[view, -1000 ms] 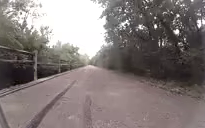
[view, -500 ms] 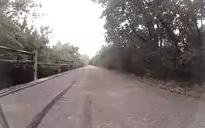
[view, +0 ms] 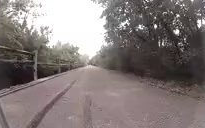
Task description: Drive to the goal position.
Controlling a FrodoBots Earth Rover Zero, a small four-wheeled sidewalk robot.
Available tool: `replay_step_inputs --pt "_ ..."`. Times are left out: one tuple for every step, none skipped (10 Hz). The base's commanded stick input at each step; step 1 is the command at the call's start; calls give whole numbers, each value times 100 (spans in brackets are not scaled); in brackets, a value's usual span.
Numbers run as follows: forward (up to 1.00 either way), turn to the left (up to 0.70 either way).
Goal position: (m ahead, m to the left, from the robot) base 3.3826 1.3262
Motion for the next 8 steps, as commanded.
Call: replay_step_inputs --pt "7 0" --pt "7 0" --pt "7 0" --pt "7 0" --pt "7 0" --pt "7 0" --pt "7 0" --pt "7 0"
